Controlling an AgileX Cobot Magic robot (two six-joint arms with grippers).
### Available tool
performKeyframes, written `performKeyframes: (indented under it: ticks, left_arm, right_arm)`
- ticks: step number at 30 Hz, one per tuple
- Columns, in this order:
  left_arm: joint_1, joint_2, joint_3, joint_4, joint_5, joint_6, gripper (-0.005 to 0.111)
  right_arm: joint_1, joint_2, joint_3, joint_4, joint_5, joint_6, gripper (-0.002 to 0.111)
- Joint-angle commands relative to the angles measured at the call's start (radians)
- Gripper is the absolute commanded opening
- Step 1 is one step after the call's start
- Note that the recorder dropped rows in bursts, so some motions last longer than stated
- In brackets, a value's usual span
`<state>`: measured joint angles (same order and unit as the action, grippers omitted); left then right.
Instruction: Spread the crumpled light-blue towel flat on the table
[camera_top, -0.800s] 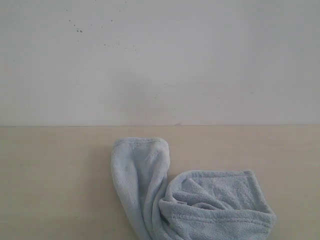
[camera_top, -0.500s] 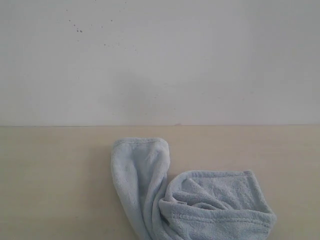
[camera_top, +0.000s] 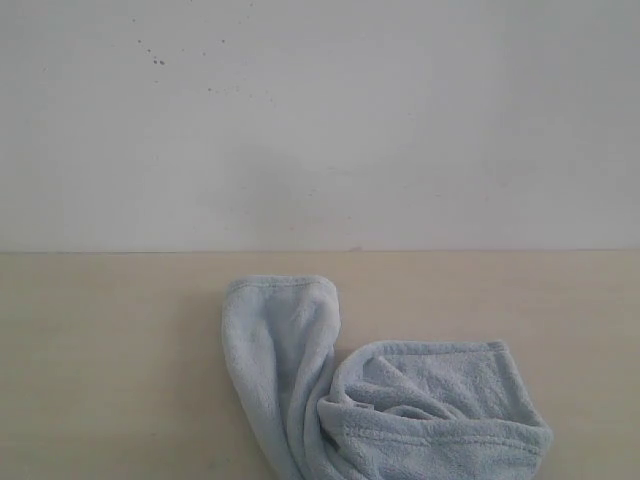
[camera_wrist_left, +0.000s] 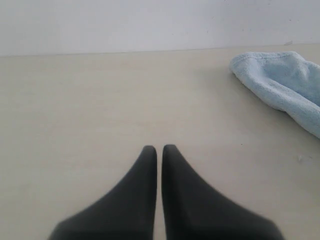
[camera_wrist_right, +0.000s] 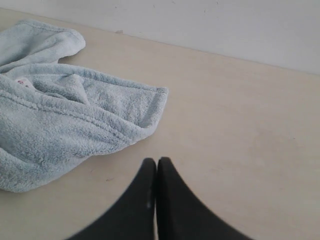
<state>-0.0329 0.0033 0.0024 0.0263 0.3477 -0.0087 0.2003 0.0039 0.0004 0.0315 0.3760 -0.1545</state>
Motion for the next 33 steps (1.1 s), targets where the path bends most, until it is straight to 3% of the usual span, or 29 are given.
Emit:
performKeyframes:
  ticks: [1,19,22,24,26,33]
  left_arm:
    - [0.003,-0.003,-0.002,-0.001,-0.008,0.002,0.004]
    - [0.003,-0.003,-0.002,-0.001,-0.008,0.002,0.004]
    - [0.003,-0.003,-0.002,-0.001,-0.008,0.002,0.004]
    - [0.003,-0.003,-0.002,-0.001,-0.008,0.002,0.004]
    - [0.003,-0.003,-0.002,-0.001,-0.008,0.002,0.004]
    - [0.003,-0.003,-0.002,0.021,-0.015,0.032,0.004]
  right_arm:
    - [-0.004,-0.004,0.000,0.000,-0.005,-0.001,0.000]
    - [-0.004,-0.004,0.000,-0.009,-0.051,-0.032,0.000]
    - [-0.004,-0.004,0.000,0.039,-0.217,0.022,0.000]
    - [-0.004,-0.004,0.000,0.261,-0.433,0.216,0.000]
    - [-0.004,-0.004,0.000,0.357,-0.563,0.309,0.000]
    - [-0.004,-0.004,0.000,0.382,-0.940,0.501,0.000]
